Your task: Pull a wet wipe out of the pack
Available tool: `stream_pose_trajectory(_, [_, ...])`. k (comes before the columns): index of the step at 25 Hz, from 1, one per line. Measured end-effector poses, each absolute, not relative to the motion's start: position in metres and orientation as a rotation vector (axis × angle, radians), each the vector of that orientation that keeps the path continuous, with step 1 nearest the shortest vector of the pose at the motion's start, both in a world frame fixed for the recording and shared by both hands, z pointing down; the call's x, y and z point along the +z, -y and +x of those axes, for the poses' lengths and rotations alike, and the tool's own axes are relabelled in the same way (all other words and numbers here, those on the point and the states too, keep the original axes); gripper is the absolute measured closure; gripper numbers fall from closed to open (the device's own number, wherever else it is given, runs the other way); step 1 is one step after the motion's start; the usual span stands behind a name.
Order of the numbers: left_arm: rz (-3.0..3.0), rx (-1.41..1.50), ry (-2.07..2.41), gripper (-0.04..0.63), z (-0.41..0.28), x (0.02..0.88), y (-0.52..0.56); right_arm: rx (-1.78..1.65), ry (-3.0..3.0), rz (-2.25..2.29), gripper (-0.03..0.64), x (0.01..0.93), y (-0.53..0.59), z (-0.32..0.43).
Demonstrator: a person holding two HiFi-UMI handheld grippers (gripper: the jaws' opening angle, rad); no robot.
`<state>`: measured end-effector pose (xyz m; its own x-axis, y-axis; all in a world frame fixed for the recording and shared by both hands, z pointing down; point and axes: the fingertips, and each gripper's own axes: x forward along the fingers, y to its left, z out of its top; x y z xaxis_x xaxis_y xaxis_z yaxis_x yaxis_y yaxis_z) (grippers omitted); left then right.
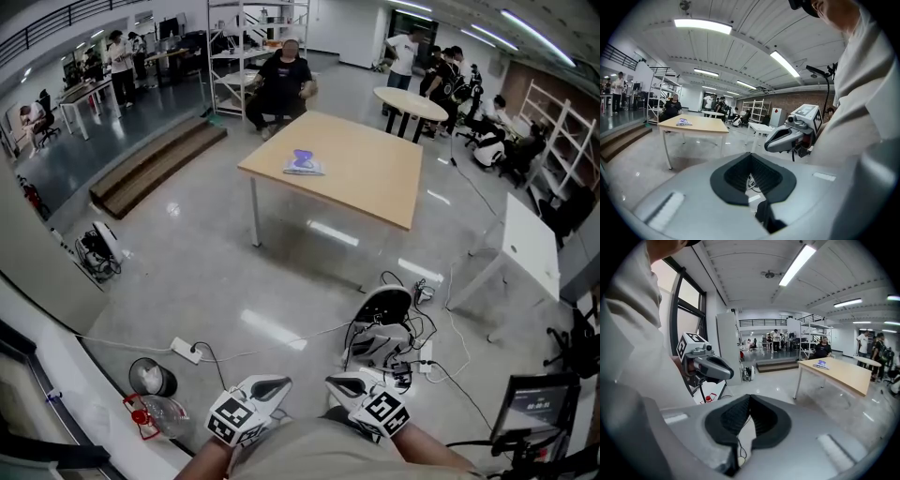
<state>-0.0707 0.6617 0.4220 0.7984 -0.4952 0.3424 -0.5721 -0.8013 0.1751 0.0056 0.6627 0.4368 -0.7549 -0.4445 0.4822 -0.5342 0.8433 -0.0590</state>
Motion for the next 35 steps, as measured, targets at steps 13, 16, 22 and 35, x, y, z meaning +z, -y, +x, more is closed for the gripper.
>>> stream_pose_trajectory(13, [2.704,0.388,0.821,0.589,-0.081,0.423,-0.635,0.283,2.567,0.766,0.614,0.435,-0.626,0.002])
stream_pose_trajectory(16, [2.737,0.36,0.811,0.589,-0.081,0.421,-0.622,0.27,2.563,0.796,0.614,0.436,-0.612,0.004])
stream_pose_trajectory(22, [2.718,0.397,0.837,0.589,-0.08,0.435,-0.583,0.304,2.548,0.781,0.614,0.444,-0.582,0.007])
stream_pose_trajectory(35, [2.695,0.426,0.939,0.589,-0.065,0.418,-0.455,0.254,2.624,0.722,0.614,0.438,-0.443,0.015])
